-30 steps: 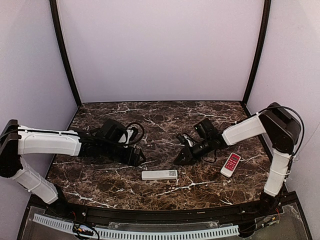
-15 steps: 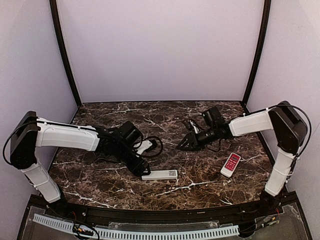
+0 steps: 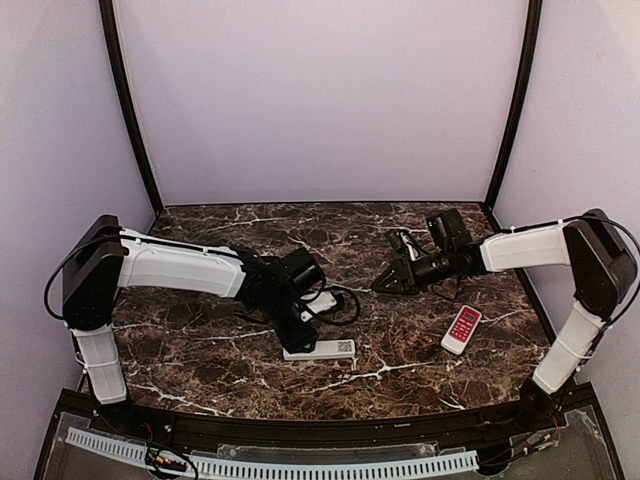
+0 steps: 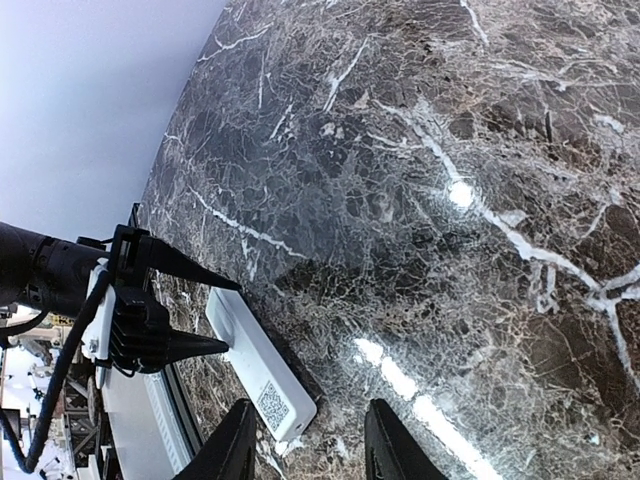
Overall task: Load the batteries into the remote control
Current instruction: Adjust the remote control at the center of the board.
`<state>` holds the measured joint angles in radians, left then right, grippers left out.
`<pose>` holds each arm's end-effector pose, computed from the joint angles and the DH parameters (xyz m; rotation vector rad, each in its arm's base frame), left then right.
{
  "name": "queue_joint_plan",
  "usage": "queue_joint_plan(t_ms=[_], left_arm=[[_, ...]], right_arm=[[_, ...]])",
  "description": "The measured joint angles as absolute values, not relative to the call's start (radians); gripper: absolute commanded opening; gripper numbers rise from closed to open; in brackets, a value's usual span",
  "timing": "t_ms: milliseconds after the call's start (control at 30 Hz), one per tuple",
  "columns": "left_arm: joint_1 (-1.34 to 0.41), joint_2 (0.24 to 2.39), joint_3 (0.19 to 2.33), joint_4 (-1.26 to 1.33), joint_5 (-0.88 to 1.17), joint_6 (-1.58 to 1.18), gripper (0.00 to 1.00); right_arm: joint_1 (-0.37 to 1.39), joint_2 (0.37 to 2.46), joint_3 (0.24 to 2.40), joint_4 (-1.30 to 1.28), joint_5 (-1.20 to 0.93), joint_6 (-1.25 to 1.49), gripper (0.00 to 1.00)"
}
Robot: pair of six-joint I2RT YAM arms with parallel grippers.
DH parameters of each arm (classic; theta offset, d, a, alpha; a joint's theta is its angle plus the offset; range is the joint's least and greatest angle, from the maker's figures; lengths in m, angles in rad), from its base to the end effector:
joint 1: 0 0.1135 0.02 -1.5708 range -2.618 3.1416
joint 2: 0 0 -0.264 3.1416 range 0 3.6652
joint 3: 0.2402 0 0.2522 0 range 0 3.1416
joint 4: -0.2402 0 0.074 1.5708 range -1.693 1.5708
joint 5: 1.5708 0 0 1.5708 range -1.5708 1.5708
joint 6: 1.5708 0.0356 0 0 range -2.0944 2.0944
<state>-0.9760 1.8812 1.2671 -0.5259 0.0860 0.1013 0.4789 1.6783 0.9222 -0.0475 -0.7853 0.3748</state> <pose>0.2110 -0.3174 0.1733 1.4405 2.3597 -0.3639 0.2871 0.1774 0.1802 -0.5336 2.4127 1.3260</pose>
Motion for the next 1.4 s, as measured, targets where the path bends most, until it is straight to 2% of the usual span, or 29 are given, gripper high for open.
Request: queue_joint_plan(t_ms=[200, 333, 400, 800, 1033, 1200, 1400], left_arm=[[-0.993, 1.925, 1.333, -0.571, 0.074, 0.085, 0.44], [-0.993, 1.953, 1.374, -0.59, 0.072, 0.054, 0.58], [-0.993, 1.953, 1.375, -0.596, 0.07, 0.04, 0.6], [-0.993, 1.944, 1.351, -0.601, 0.165, 0.101, 0.63], [-0.993, 1.954, 1.38, -0.625, 0.154, 0.122, 0.48], [-0.993, 2.014, 1.49, -0.668, 0.081, 0.067, 0.45], [-0.993, 2.047, 1.526, -0.687, 0.052, -0.013, 0.62]], right_arm=[[0.463, 1.671, 0.915, -0.068, -0.785, 0.366, 0.36], [0.448, 1.657, 0.915, -0.077, -0.785, 0.354, 0.36], [0.443, 1.655, 0.916, -0.078, -0.785, 0.348, 0.36], [0.442, 1.653, 0.915, -0.112, -0.782, 0.332, 0.36], [0.438, 1.641, 0.915, -0.115, -0.78, 0.329, 0.36], [0.432, 1.641, 0.915, -0.119, -0.77, 0.326, 0.36], [0.427, 1.633, 0.909, -0.128, -0.764, 0.322, 0.36]])
